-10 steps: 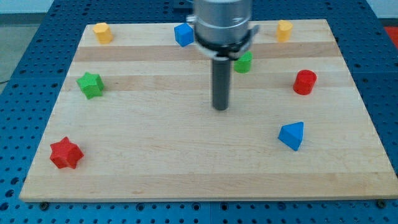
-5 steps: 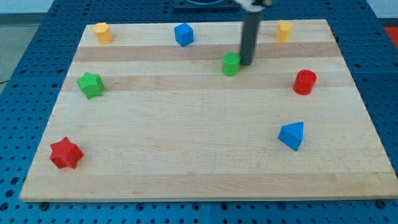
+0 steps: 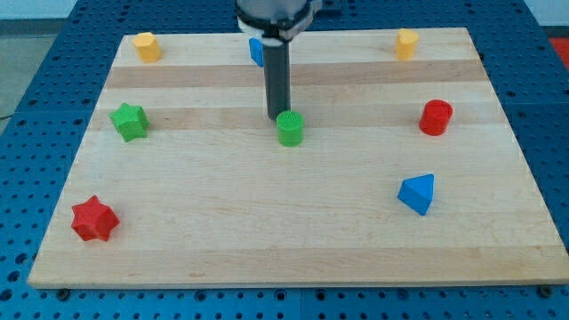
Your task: Place green circle and blue triangle horizontally right to red star
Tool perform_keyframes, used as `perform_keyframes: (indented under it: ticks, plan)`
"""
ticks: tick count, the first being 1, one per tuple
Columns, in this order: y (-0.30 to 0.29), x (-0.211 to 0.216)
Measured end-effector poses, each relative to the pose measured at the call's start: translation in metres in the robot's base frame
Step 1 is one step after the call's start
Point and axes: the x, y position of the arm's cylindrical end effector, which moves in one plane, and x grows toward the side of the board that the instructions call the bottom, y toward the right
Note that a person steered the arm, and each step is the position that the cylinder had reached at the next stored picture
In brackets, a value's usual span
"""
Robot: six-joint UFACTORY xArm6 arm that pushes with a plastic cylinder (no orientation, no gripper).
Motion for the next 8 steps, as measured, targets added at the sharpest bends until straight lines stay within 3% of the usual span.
perform_keyframes:
  ticks: [2, 4, 5, 6, 7, 8]
  plan:
    - [-0.002, -0.019]
    - [0.0, 0.091]
    - [0.0, 0.08]
    - [0.002, 0.038]
    - [0.034, 0.035]
    - [0.036, 0.068]
